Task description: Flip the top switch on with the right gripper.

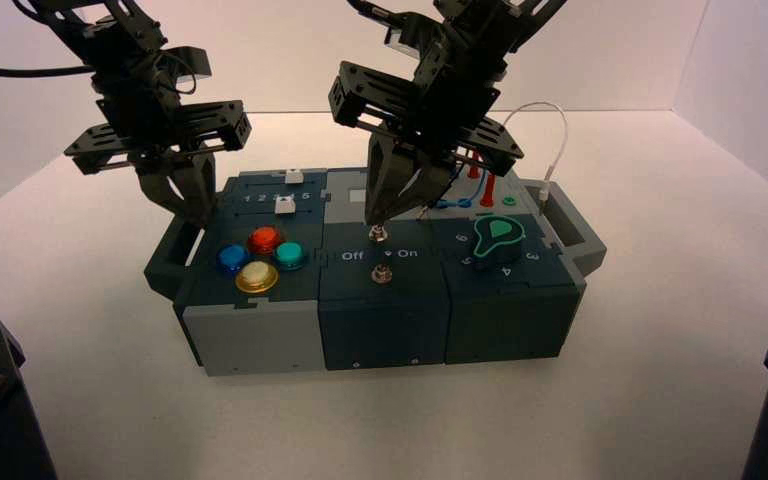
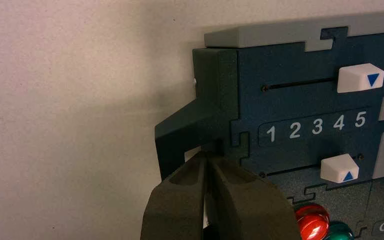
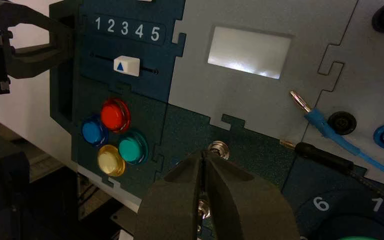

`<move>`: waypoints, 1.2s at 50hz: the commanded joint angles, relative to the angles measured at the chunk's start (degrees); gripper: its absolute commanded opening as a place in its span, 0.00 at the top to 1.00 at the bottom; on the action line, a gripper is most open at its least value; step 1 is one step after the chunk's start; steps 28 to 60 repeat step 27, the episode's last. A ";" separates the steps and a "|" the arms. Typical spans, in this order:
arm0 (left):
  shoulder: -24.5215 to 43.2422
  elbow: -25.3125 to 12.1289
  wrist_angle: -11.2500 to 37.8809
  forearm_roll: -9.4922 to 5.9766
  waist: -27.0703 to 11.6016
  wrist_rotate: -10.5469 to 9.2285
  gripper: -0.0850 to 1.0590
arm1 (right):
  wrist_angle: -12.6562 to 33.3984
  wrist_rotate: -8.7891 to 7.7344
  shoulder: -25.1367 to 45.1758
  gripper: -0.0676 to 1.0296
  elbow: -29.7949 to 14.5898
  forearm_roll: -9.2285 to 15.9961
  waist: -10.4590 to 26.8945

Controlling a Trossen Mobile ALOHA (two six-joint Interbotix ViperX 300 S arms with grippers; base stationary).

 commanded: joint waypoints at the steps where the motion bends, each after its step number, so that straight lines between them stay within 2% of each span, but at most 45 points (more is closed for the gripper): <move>1: 2.02 0.00 -1.41 0.97 -0.09 2.20 0.95 | 0.26 0.18 -1.05 0.96 -0.18 -0.44 -1.85; 7: 1.93 0.09 -1.58 0.97 -0.09 2.20 0.95 | 2.11 0.26 -2.90 0.96 -0.97 0.00 -0.88; 10: 1.85 0.09 -1.67 0.97 -0.09 2.20 0.95 | 4.48 0.79 -4.31 0.96 -1.23 0.26 -0.53; 16: 1.85 0.09 -1.67 0.97 -0.09 2.20 0.95 | 6.06 1.41 -5.71 0.96 -0.35 0.26 0.09; 27: 1.76 0.09 -1.76 1.05 -0.09 2.20 0.95 | 5.80 1.49 -6.42 0.96 2.81 0.18 0.09; 60: 1.76 0.09 -1.76 1.05 -0.09 2.20 0.95 | 5.80 1.49 -6.42 0.96 2.81 0.18 0.09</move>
